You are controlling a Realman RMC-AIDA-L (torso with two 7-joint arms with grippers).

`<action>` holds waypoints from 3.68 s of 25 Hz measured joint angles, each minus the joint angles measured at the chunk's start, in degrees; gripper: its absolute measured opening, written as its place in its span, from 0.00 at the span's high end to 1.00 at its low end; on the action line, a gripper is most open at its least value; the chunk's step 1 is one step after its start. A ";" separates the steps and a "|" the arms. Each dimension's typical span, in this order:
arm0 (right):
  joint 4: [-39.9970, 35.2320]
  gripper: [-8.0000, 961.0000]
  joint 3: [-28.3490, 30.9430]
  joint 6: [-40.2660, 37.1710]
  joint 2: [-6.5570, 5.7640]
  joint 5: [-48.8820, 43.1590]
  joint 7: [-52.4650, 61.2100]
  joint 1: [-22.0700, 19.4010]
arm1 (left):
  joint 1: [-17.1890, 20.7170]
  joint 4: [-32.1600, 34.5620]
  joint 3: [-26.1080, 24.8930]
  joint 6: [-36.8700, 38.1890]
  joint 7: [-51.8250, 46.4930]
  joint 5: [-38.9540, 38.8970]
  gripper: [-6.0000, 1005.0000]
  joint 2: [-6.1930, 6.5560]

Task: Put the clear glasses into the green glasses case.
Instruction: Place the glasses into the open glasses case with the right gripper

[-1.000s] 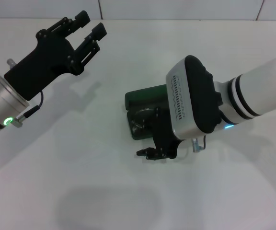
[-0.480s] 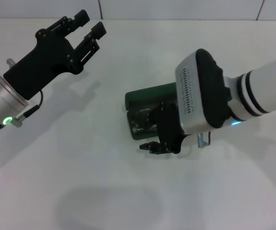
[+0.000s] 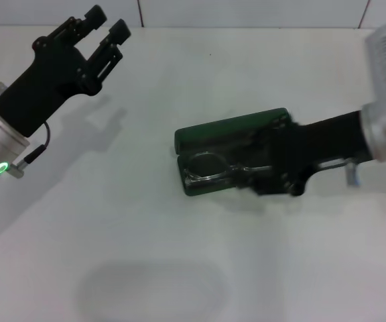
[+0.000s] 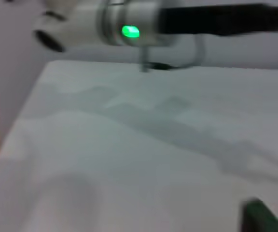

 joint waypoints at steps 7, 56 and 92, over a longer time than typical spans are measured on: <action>6.22 0.54 13.86 -6.71 -0.17 8.70 -8.45 -5.53 | 1.79 -0.30 -0.05 -0.73 0.16 -2.84 0.51 0.00; 52.49 0.10 52.27 -19.16 -0.57 23.53 -46.95 0.68 | -13.40 0.15 11.69 -24.43 -21.56 18.54 0.49 -0.46; 39.99 0.11 -5.49 -2.34 0.43 12.00 5.48 19.75 | -3.85 5.81 10.49 -15.77 -16.36 3.70 0.48 1.84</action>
